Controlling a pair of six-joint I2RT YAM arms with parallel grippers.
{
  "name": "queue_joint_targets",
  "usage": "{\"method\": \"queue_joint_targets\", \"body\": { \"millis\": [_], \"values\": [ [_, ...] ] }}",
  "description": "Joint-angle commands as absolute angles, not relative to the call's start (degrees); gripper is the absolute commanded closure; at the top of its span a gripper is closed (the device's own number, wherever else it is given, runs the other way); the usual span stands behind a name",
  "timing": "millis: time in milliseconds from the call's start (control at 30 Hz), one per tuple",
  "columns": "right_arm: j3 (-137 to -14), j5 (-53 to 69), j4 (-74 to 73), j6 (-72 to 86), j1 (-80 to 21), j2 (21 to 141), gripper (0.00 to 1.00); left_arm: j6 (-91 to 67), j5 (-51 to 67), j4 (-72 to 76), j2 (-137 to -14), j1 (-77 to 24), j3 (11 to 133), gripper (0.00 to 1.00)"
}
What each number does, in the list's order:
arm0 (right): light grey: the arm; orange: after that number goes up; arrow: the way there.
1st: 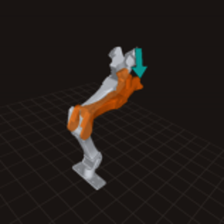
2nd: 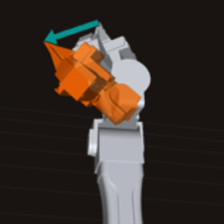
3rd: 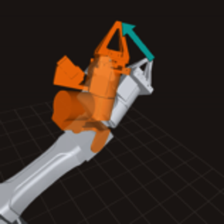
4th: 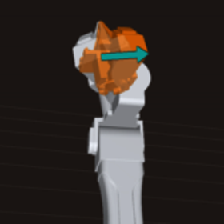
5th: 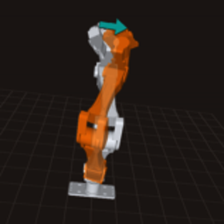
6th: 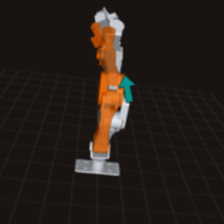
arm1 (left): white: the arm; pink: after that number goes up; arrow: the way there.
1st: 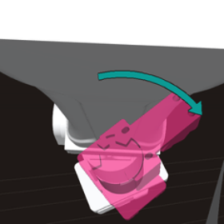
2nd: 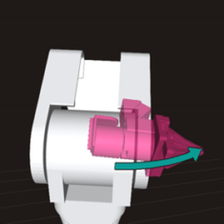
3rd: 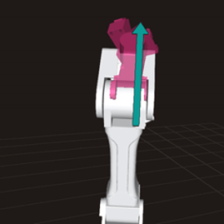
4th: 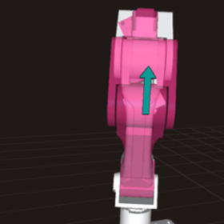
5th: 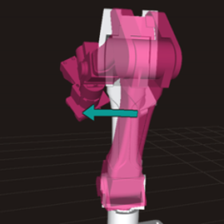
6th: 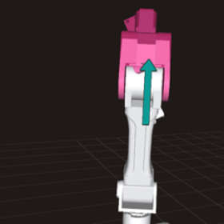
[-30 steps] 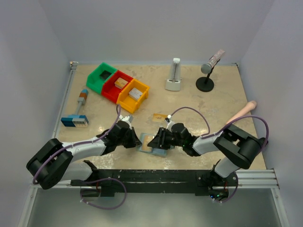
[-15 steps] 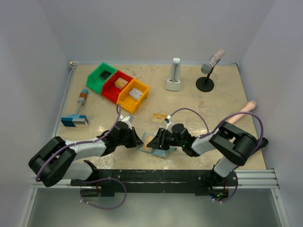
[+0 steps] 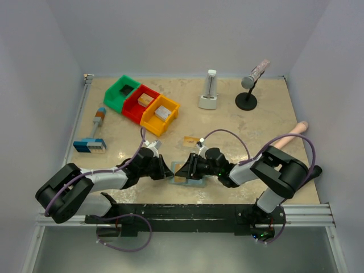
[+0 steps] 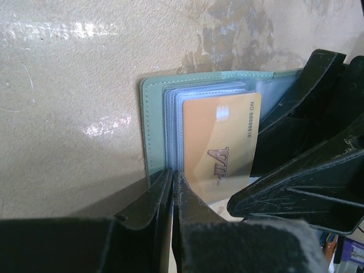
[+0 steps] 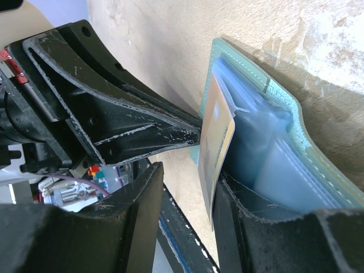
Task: Take the credit cards out of the card holder
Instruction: Remove the credit card from the card holder.
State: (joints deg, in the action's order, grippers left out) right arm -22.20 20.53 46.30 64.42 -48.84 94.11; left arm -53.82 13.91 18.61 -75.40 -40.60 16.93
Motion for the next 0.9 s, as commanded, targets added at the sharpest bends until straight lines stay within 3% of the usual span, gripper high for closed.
{"method": "queue_joint_targets", "body": {
  "millis": [0,367,867],
  "values": [
    [-24.17,20.83,43.61,63.20,-49.39,91.68,0.58,-55.02,17.32,19.86,-75.94,-41.66,16.26,0.92],
    [-25.75,18.72,24.53,57.75,-49.39,81.66,0.60,-55.20,15.30,17.49,-75.67,-41.66,16.52,1.00],
    [-26.46,17.93,20.04,56.34,-49.39,78.49,0.61,-55.28,14.33,16.88,-75.76,-41.57,16.17,1.00]
  ]
}}
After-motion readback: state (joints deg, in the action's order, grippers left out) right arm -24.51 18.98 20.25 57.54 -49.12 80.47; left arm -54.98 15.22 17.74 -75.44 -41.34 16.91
